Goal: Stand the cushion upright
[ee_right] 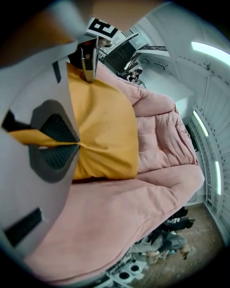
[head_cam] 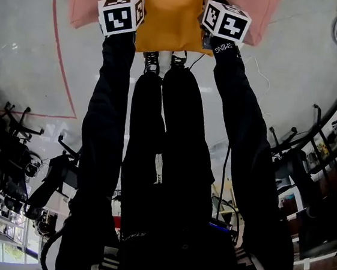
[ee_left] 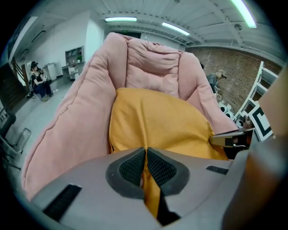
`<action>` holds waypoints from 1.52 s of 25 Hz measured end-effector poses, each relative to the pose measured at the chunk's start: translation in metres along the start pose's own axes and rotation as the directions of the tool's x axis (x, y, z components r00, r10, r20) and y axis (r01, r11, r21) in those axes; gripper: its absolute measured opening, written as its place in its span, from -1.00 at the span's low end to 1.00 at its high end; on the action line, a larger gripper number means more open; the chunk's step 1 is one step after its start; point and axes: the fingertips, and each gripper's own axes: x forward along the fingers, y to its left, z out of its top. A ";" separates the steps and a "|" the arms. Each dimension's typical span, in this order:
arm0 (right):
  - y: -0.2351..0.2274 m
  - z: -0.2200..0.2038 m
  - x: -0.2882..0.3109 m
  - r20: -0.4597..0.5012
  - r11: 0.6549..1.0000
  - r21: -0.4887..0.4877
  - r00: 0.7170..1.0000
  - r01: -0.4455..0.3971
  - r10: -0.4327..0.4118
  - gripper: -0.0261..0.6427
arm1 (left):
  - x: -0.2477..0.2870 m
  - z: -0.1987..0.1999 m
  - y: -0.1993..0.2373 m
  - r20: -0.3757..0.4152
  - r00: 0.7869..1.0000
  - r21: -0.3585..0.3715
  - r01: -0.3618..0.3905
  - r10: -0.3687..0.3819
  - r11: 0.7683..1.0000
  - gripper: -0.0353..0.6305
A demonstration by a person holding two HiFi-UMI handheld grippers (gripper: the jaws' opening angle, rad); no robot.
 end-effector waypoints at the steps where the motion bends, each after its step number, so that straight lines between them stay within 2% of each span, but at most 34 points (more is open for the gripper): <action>1: 0.001 0.001 -0.003 0.009 1.000 -0.005 1.000 0.001 -0.001 -0.86 | -0.003 0.001 -0.001 0.000 1.000 0.004 -0.002 0.002 1.000 -0.86; 8: 0.006 0.018 -0.047 0.070 0.999 -0.028 0.997 0.018 -0.016 -0.87 | -0.044 0.016 -0.016 0.039 0.999 -0.026 -0.005 0.006 1.000 -0.87; 13: 0.015 0.035 -0.099 0.104 1.000 -0.005 0.995 0.006 -0.005 -0.87 | -0.092 0.026 -0.032 0.064 0.998 -0.074 -0.020 0.025 0.997 -0.87; 20: 0.029 0.069 -0.180 0.180 1.000 -0.028 0.984 0.007 -0.002 -0.87 | -0.162 0.049 -0.059 0.113 0.992 -0.107 -0.042 0.055 0.993 -0.87; 23: 0.032 0.090 -0.206 0.221 1.000 -0.022 0.975 0.006 -0.001 -0.87 | -0.185 0.075 -0.068 0.157 0.985 -0.111 -0.051 0.068 0.993 -0.87; 28: 0.036 0.139 -0.230 0.310 1.000 -0.014 0.951 0.011 -0.006 -0.87 | -0.206 0.136 -0.072 0.260 0.963 -0.078 -0.051 0.070 0.996 -0.87; 32: 0.041 0.191 -0.227 0.368 0.999 -0.023 0.929 0.034 -0.023 -0.87 | -0.202 0.186 -0.063 0.316 0.947 -0.064 -0.035 0.053 0.997 -0.87; 38: 0.043 0.266 -0.208 0.406 0.997 -0.038 0.912 0.074 -0.052 -0.87 | -0.176 0.257 -0.046 0.352 0.935 -0.070 -0.020 0.043 0.997 -0.87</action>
